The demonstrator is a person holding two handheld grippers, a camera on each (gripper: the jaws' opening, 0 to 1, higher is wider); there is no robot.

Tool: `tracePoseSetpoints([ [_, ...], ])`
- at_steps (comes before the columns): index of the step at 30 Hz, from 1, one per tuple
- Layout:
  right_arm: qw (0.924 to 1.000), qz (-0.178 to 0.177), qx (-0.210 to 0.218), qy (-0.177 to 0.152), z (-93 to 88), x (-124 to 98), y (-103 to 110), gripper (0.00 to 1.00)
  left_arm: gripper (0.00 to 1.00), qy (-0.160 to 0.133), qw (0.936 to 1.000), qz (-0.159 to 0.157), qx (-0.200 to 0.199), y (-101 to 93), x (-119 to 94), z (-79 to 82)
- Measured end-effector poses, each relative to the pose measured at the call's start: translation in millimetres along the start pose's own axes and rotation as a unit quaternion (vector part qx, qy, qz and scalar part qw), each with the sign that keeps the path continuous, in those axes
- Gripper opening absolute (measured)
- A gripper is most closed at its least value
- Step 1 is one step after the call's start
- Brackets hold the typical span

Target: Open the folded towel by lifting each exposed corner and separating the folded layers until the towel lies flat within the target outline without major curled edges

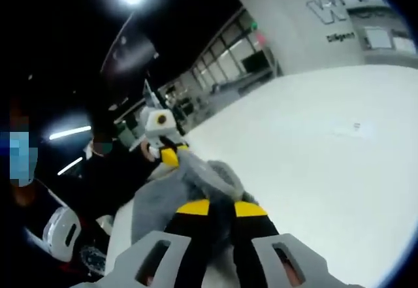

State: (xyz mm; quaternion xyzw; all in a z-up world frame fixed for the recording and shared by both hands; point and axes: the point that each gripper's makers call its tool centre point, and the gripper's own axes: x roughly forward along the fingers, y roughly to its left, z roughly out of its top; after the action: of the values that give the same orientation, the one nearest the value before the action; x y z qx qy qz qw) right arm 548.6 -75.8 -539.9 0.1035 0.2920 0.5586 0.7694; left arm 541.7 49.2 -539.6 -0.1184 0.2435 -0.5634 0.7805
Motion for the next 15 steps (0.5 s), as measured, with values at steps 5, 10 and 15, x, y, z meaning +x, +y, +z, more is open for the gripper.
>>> tracePoseSetpoints([
  [5,0.9998,-0.004,-0.006,-0.019,4.6,0,2,0.04,0.04,-0.004,0.9982,0.049,0.035,14.3,0,4.9],
  [10,0.9997,-0.006,-0.008,-0.022,2.6,1,5,0.03,0.04,-0.007,0.9984,0.044,0.035,9.6,1,8.7],
  [15,0.9975,-0.025,-0.040,-0.053,16.1,3,6,0.02,0.03,-0.025,0.9930,0.087,0.075,22.7,-1,22.1],
])
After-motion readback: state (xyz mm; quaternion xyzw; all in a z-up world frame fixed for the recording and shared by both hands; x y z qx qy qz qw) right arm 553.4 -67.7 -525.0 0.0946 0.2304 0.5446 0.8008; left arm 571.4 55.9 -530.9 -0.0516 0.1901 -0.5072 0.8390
